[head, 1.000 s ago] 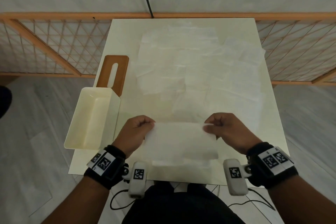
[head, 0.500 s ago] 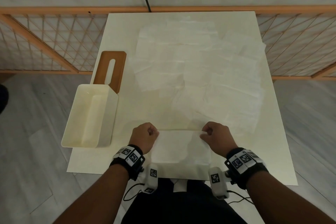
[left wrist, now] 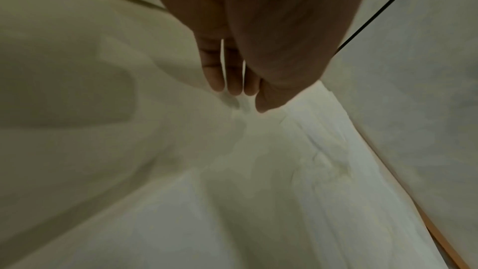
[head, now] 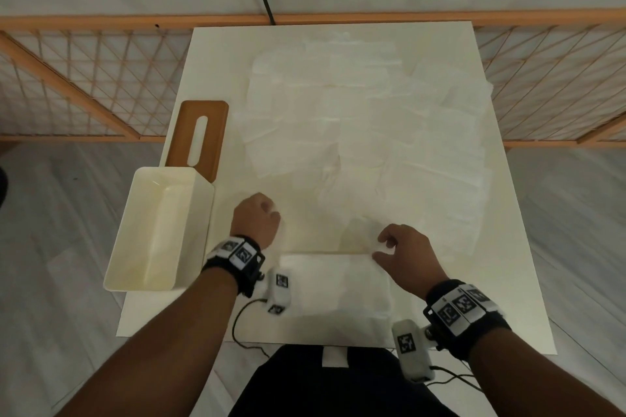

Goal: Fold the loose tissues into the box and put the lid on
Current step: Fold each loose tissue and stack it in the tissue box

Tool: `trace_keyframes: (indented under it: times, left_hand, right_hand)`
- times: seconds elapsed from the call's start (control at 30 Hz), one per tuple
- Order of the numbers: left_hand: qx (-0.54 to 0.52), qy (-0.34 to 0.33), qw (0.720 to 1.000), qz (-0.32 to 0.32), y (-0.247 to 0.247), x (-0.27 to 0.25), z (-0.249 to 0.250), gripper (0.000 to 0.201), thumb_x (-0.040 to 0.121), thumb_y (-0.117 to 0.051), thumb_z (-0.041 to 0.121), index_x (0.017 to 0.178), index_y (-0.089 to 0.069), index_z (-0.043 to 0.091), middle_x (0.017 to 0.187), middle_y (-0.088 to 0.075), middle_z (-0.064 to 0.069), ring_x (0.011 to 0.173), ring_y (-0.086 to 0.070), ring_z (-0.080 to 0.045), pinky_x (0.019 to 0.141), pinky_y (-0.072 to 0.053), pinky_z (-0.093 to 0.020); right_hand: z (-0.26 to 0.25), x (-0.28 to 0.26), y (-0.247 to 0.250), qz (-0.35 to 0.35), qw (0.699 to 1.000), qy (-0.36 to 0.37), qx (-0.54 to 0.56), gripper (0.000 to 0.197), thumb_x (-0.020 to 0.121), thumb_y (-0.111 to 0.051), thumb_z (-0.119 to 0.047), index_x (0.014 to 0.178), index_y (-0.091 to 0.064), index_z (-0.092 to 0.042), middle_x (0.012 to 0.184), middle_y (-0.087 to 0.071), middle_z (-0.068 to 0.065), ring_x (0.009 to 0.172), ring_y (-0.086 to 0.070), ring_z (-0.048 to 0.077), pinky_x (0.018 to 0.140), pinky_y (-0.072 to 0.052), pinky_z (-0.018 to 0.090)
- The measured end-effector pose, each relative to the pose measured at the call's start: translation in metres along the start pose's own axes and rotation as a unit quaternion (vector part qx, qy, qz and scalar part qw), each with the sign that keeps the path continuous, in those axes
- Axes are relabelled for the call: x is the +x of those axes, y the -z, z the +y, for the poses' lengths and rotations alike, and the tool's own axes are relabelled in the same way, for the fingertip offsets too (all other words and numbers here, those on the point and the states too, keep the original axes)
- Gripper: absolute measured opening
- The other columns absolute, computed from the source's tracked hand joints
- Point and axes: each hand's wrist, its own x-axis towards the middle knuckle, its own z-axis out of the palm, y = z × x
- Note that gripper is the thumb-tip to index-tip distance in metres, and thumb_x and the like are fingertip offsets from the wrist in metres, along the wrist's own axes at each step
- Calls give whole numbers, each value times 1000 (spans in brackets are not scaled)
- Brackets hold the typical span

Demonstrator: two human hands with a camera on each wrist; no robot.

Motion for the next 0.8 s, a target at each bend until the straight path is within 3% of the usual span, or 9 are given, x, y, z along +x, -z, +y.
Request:
trace_keyframes:
  times: [0.13,0.27,0.33,0.43,0.57,0.67,0.8]
  left_hand:
    - [35,-21,999,32,6,63,15,33,90,-63,14,123,-63,9,127,-62,-11,118,-56,-28,100,-42,-31]
    - [87,1,996,26,5,97,13,40,91,-61,10,131,-60,9,134,-59,-14,124,-54,-30,105,-43,-35]
    - [88,6,996,29,3,102,8,33,92,-60,10,125,-65,9,129,-62,-14,119,-58,-30,103,-47,-36]
    - [85,4,995,58,1,103,5,18,93,-61,12,105,-74,9,112,-71,-13,104,-65,-31,91,-54,-37]
    - [71,-9,995,76,6,95,7,14,95,-58,12,95,-72,9,103,-71,-12,97,-65,-31,76,-49,-32]
    - [66,-30,994,80,17,88,16,11,92,-55,12,91,-66,13,103,-63,-9,100,-59,-28,80,-42,-29]
    - [22,-101,988,112,43,72,37,6,87,-58,14,86,-65,13,104,-64,-6,98,-59,-24,88,-47,-35]
  right_hand:
    - [-5,0,13,2,1000,7,16,15,82,-77,-20,88,-64,-24,82,-59,-10,72,-53,1,61,-37,9]
    - [-8,2,21,7,999,1,37,12,82,-77,-19,86,-66,-24,79,-62,-10,69,-54,2,63,-40,8]
    - [-7,3,24,6,999,-2,42,11,82,-76,-20,85,-66,-24,79,-62,-10,69,-54,2,63,-40,7]
    - [-6,6,26,4,999,-7,47,11,83,-75,-19,84,-65,-25,78,-62,-11,69,-54,2,62,-39,7]
    - [-7,11,28,3,999,-3,52,12,84,-73,-18,83,-65,-26,78,-62,-10,68,-55,1,62,-39,8]
    - [-14,16,31,12,998,7,55,12,83,-74,-18,82,-65,-26,77,-62,-11,67,-55,1,62,-39,7]
    - [-31,25,39,24,996,37,75,12,83,-75,-19,83,-65,-25,79,-64,-11,70,-57,3,64,-40,8]
